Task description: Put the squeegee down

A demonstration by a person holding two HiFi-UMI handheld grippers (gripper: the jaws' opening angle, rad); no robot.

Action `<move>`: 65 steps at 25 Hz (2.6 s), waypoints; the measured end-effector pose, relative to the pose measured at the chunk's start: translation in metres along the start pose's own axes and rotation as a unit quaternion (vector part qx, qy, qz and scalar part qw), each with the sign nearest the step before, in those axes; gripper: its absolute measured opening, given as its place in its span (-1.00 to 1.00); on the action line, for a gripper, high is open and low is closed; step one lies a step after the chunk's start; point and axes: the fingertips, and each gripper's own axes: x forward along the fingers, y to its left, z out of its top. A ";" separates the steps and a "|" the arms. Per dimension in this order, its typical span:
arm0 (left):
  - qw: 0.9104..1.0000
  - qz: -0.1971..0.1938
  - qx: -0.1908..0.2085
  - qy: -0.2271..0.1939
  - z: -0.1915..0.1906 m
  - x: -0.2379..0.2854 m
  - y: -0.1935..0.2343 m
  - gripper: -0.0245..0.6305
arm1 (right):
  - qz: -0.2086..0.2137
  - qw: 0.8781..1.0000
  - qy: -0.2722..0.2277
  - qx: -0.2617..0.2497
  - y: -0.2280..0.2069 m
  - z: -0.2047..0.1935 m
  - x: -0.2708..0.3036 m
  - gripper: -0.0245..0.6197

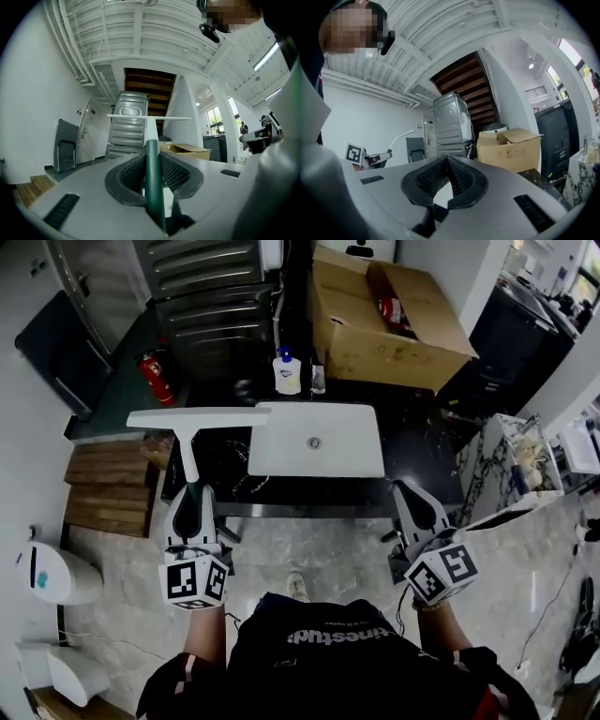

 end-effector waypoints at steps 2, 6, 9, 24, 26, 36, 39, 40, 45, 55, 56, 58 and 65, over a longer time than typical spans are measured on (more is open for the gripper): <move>1.000 0.002 0.005 -0.001 0.003 0.024 0.024 -0.63 | -0.001 1.000 -0.008 0.002 0.004 0.008 0.026 -0.80; 1.000 0.007 0.002 0.025 -0.009 0.062 0.054 -0.63 | -0.002 1.000 0.000 0.002 0.000 0.009 0.056 -0.80; 0.998 0.004 -0.009 0.060 -0.032 0.088 0.070 -0.63 | -0.004 1.000 0.010 0.007 -0.011 0.005 0.071 -0.80; 0.915 0.029 -0.022 0.402 -0.273 0.256 0.131 -0.63 | -0.028 0.999 0.017 -0.006 -0.079 0.015 0.081 -0.80; 0.901 0.030 -0.016 0.433 -0.289 0.259 0.133 -0.63 | -0.038 0.999 0.021 -0.004 -0.089 0.010 0.080 -0.80; 0.880 0.031 -0.032 0.473 -0.327 0.259 0.126 -0.63 | -0.046 0.999 0.022 -0.005 -0.113 -0.022 0.136 -0.80; 0.876 0.025 -0.044 0.479 -0.338 0.252 0.121 -0.62 | -0.043 0.999 0.033 -0.004 -0.116 -0.032 0.147 -0.80; 0.878 0.022 -0.047 0.476 -0.340 0.251 0.121 -0.62 | -0.042 0.999 0.034 -0.002 -0.116 -0.034 0.148 -0.80; 0.896 0.016 -0.052 0.442 -0.321 0.244 0.124 -0.15 | -0.039 0.999 0.030 0.007 -0.119 -0.033 0.149 -0.80; 0.989 -0.073 -0.022 0.131 -0.082 0.227 0.017 -0.65 | -0.012 1.000 -0.003 0.008 -0.111 0.004 0.159 -0.80; 0.991 -0.090 -0.015 0.102 -0.058 0.225 -0.002 -0.67 | -0.007 1.000 -0.006 0.006 -0.107 0.009 0.161 -0.80; 0.992 -0.113 0.002 0.055 -0.023 0.218 -0.035 -0.77 | 0.004 1.000 -0.012 0.001 -0.099 0.018 0.163 -0.80; 0.990 -0.142 0.016 0.008 0.017 0.201 -0.099 -0.89 | 0.012 1.000 -0.020 -0.001 -0.086 0.029 0.160 -0.80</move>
